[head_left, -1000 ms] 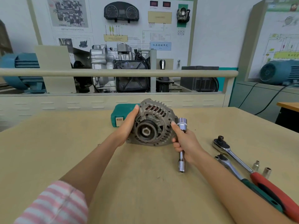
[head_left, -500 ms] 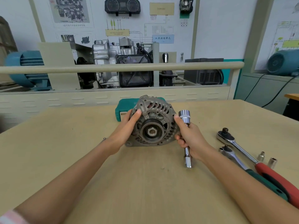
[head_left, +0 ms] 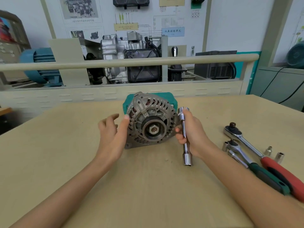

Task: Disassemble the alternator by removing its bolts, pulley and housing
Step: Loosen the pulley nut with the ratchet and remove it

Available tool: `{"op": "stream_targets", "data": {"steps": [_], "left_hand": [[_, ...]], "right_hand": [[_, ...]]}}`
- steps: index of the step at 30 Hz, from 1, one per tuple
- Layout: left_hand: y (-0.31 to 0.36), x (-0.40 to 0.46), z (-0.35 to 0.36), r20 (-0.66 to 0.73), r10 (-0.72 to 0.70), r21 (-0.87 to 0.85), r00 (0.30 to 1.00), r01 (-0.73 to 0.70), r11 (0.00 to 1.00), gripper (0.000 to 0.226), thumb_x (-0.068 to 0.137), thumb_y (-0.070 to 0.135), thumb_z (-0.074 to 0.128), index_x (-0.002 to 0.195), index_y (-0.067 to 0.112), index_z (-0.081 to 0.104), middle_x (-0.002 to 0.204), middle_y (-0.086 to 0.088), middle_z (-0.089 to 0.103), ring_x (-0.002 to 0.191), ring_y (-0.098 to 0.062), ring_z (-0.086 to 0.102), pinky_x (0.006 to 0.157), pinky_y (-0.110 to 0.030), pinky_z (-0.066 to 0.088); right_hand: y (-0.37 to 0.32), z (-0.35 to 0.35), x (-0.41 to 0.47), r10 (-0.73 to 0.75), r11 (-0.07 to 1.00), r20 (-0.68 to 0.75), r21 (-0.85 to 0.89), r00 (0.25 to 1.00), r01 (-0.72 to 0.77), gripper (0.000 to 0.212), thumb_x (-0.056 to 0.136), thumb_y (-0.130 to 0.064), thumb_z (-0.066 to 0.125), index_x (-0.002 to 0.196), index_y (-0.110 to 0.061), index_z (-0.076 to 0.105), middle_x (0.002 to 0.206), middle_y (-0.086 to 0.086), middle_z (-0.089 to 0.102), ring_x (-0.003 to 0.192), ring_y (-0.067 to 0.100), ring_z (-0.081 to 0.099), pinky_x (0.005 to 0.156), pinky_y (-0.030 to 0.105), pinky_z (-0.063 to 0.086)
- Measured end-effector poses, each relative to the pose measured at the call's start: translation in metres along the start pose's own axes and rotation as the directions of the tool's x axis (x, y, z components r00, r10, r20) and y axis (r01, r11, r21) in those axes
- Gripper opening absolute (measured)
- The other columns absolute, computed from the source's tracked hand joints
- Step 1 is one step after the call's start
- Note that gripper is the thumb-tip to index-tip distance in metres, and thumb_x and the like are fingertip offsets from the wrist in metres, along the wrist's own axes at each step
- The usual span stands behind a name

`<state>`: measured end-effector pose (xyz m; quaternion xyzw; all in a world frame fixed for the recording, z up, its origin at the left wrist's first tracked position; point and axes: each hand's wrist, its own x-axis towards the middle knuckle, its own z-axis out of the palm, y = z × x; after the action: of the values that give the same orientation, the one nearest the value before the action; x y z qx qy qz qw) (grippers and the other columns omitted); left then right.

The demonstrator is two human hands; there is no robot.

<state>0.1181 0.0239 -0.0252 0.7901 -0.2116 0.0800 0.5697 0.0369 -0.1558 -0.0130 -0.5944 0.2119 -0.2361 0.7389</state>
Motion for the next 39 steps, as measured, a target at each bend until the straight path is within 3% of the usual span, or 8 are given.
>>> {"op": "stream_targets", "data": {"steps": [2,4,8,13,23,28,33,39], "left_hand": [[0.005,-0.015,-0.004,-0.004,0.054,0.021,0.999,-0.054,0.998,0.028,0.093,0.044,0.049,0.105,0.020,0.053,0.113,0.001,0.049,0.091,-0.008,0.057,0.072,-0.009,0.045],[0.012,-0.029,-0.005,0.214,-0.045,-0.051,0.976,0.057,0.997,0.029,0.088,0.044,0.057,0.089,0.015,0.059,0.087,-0.001,0.066,0.079,-0.016,0.065,0.077,-0.030,0.055],[0.031,-0.059,0.005,0.731,-0.201,-0.147,0.652,0.438,0.887,0.055,0.064,0.045,0.071,0.101,0.006,0.061,0.081,-0.010,0.073,0.072,-0.019,0.071,0.071,-0.031,0.059],[0.039,-0.079,0.008,0.841,-0.232,-0.157,0.489,0.632,0.759,0.036,0.065,0.021,0.074,0.096,0.009,0.059,0.071,-0.004,0.069,0.064,-0.013,0.069,0.069,-0.029,0.060],[0.042,-0.077,-0.016,0.764,-0.241,-0.239,0.599,0.610,0.756,0.026,0.069,0.026,0.072,0.085,0.007,0.064,0.065,-0.006,0.069,0.056,-0.013,0.067,0.058,-0.026,0.059],[0.037,-0.053,-0.016,0.551,-0.220,-0.127,0.805,0.342,0.931,0.054,0.072,0.059,0.065,0.090,0.008,0.064,0.077,-0.004,0.066,0.072,-0.016,0.069,0.069,-0.031,0.060],[0.043,-0.040,-0.010,0.727,-0.333,-0.189,0.601,0.641,0.744,0.068,0.078,0.063,0.054,0.104,0.000,0.062,0.094,-0.019,0.073,0.089,-0.028,0.072,0.081,-0.038,0.058],[0.049,-0.061,-0.016,0.847,-0.307,-0.159,0.433,0.759,0.631,0.074,0.070,0.055,0.068,0.110,-0.006,0.058,0.103,-0.030,0.068,0.097,-0.036,0.070,0.078,-0.040,0.060]], "right_hand": [[-0.001,0.002,-0.011,0.017,0.996,0.025,0.084,1.000,-0.019,0.026,0.100,-0.035,0.033,0.087,-0.015,0.043,0.051,0.003,0.045,0.031,0.008,0.034,0.030,0.014,0.021],[0.000,0.003,-0.024,0.062,0.986,0.071,0.148,0.996,-0.072,0.026,0.101,-0.035,0.032,0.090,-0.015,0.044,0.048,0.003,0.049,0.031,0.009,0.037,0.030,0.014,0.023],[0.011,0.014,-0.046,0.238,0.931,0.179,0.236,0.955,-0.277,0.035,0.101,-0.040,0.032,0.088,-0.010,0.043,0.049,0.008,0.052,0.033,0.013,0.044,0.030,0.014,0.032],[0.012,0.019,-0.064,0.333,0.878,0.293,0.249,0.896,-0.408,0.039,0.102,-0.039,0.030,0.084,-0.007,0.042,0.057,0.010,0.051,0.038,0.014,0.046,0.030,0.016,0.034],[-0.005,0.043,-0.072,0.325,0.885,0.351,0.213,0.878,-0.413,0.029,0.103,-0.023,0.029,0.095,-0.002,0.047,0.078,0.018,0.063,0.060,0.019,0.057,0.053,0.021,0.048],[-0.007,0.033,-0.068,0.374,0.763,0.419,0.368,0.828,-0.531,0.032,0.100,-0.022,0.037,0.089,0.003,0.053,0.064,0.015,0.060,0.047,0.015,0.055,0.044,0.019,0.049],[-0.004,0.036,-0.059,0.400,0.652,0.494,0.438,0.772,-0.618,0.035,0.100,-0.022,0.034,0.096,0.007,0.054,0.066,0.019,0.063,0.044,0.022,0.059,0.044,0.018,0.048],[-0.005,0.036,-0.053,0.398,0.661,0.498,0.427,0.771,-0.617,0.033,0.099,-0.018,0.031,0.101,0.008,0.051,0.067,0.020,0.064,0.045,0.024,0.061,0.046,0.022,0.050]]}}
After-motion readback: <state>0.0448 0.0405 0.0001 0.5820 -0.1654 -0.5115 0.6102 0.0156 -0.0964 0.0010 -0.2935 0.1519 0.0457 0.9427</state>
